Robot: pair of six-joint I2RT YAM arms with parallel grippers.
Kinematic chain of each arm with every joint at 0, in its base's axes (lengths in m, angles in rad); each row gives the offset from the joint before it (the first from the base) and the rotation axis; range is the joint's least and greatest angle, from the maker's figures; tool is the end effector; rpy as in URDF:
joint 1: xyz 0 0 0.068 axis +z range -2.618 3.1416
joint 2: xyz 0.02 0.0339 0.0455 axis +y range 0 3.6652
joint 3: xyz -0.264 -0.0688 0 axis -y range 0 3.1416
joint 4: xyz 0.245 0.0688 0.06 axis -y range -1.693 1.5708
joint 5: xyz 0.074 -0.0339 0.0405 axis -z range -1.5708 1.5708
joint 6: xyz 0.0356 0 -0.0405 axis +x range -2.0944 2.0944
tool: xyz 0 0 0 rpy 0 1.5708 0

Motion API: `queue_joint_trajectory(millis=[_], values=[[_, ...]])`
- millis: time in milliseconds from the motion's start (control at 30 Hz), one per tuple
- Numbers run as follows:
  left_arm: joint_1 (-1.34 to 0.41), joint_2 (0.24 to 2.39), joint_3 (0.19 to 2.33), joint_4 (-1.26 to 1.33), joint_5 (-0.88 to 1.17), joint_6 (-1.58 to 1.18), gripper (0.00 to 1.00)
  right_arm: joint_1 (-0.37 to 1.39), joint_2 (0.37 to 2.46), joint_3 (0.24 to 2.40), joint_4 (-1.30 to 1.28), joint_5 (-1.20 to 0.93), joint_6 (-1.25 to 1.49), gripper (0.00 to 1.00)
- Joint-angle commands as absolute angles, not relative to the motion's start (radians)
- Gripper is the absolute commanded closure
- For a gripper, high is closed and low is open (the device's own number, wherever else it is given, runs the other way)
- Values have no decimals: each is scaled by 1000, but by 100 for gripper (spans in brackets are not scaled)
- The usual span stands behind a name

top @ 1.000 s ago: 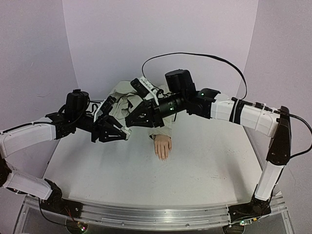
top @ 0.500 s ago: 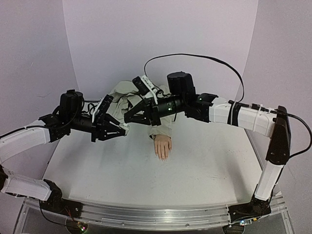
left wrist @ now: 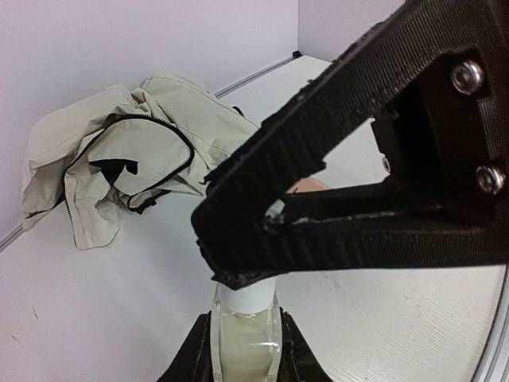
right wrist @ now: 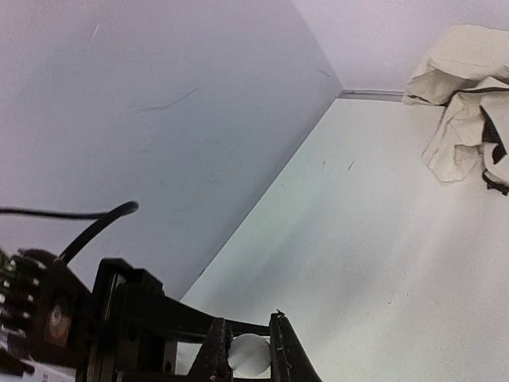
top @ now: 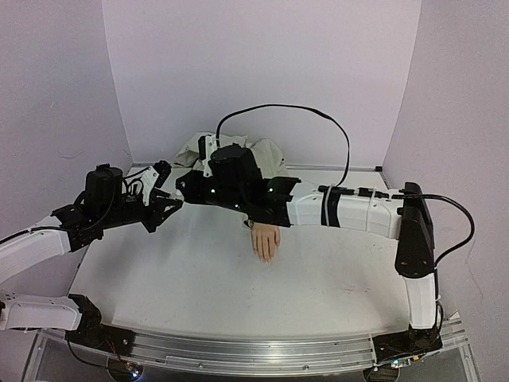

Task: Paint the nails

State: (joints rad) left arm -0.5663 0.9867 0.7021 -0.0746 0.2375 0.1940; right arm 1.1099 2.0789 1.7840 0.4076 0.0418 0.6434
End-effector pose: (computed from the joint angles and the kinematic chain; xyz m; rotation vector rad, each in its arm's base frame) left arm 0.1880 -0.1294 0.2844 0.8698 1.7441 -0.4767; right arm 0.2278 0.4554 0.3427 -0.3374 1.5843 1.3718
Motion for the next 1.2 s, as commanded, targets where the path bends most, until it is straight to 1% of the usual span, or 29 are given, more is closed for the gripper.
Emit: queue_joint_trajectory(millis=[0, 100, 133, 233, 300, 333, 367, 433, 500, 567, 667, 700, 767, 800, 867, 933, 1167], values=[[-563, 948, 741, 166, 150, 197, 100, 1243, 2138, 1882, 314, 147, 799, 100], [-563, 949, 741, 165, 183, 203, 100, 1238, 2107, 1880, 314, 169, 769, 100], [-563, 952, 741, 164, 192, 203, 100, 1229, 2088, 1869, 316, 170, 759, 95], [-563, 968, 750, 159, 204, 187, 100, 1178, 2005, 1807, 351, 79, 695, 65], [-563, 981, 755, 149, 186, 169, 100, 1138, 1940, 1743, 386, -13, 589, 45], [-563, 986, 759, 144, 177, 165, 100, 1123, 1904, 1708, 392, -28, 545, 34], [-563, 993, 763, 136, 175, 165, 100, 1104, 1869, 1673, 394, -39, 503, 25], [-563, 1004, 771, 123, 184, 159, 100, 1060, 1802, 1599, 395, -92, 450, 15], [-562, 1018, 784, 113, 233, 150, 100, 1000, 1745, 1522, 408, -204, 423, 10], [-558, 1036, 799, 110, 360, 142, 100, 943, 1708, 1459, 429, -359, 381, 9], [-549, 1083, 837, 112, 694, 121, 100, 914, 1661, 1379, 464, -559, 270, 9], [-549, 1104, 856, 111, 859, 116, 100, 912, 1646, 1361, 477, -611, 236, 9], [-550, 1148, 888, 114, 1044, 94, 100, 912, 1622, 1333, 512, -692, 196, 10], [-551, 1167, 900, 115, 1102, 86, 100, 912, 1619, 1327, 527, -715, 185, 11], [-556, 1186, 909, 118, 1161, 80, 100, 911, 1632, 1332, 546, -761, 178, 15], [-558, 1189, 907, 120, 1188, 83, 100, 912, 1657, 1357, 548, -797, 176, 21], [-568, 1207, 910, 125, 1223, 75, 100, 913, 1717, 1447, 578, -870, 186, 33]])
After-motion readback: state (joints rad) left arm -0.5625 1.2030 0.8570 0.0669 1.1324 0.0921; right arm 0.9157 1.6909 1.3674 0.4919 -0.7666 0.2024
